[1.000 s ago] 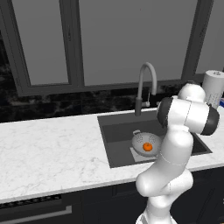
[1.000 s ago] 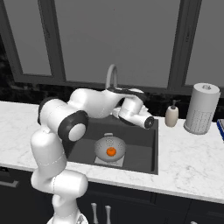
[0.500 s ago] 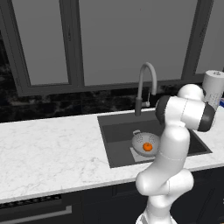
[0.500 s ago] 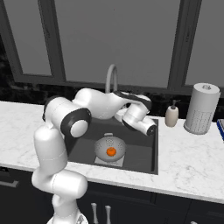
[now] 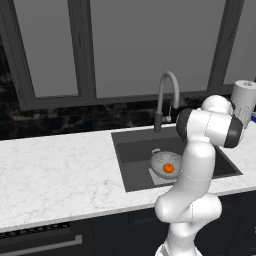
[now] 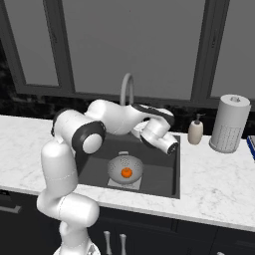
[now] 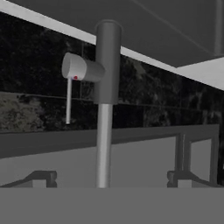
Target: Put the colander in the sink, put the orange in the colander, and turn on the sink faucet and pour water over the colander.
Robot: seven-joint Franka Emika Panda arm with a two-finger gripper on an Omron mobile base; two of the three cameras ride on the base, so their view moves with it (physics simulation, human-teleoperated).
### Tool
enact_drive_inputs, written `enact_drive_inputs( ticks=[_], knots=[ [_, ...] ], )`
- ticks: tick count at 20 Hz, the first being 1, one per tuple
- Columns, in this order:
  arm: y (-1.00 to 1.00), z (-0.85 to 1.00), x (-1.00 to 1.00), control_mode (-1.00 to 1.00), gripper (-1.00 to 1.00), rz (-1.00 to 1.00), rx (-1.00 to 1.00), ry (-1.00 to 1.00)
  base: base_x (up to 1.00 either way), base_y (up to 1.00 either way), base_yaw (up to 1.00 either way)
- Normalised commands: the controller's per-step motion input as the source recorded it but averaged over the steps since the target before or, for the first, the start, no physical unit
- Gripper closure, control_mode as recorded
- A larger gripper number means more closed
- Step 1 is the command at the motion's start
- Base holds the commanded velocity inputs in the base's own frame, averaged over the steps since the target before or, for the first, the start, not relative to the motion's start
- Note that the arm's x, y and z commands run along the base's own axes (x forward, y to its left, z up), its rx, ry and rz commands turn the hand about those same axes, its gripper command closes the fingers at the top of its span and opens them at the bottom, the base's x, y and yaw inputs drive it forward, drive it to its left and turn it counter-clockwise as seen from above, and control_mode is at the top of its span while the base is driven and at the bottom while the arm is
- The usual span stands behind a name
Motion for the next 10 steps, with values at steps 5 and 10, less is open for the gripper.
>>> enact_drive_inputs(
  ticks=[5, 10],
  knots=[
    [0.09, 0.2, 0.14, -1.0, -1.0, 0.0, 0.0, 0.0, 0.0, 0.0, 0.0],
    [0.18, 0.0, 0.15, -1.0, -1.0, 0.0, 0.0, 0.0, 0.0, 0.0, 0.0]
  ],
)
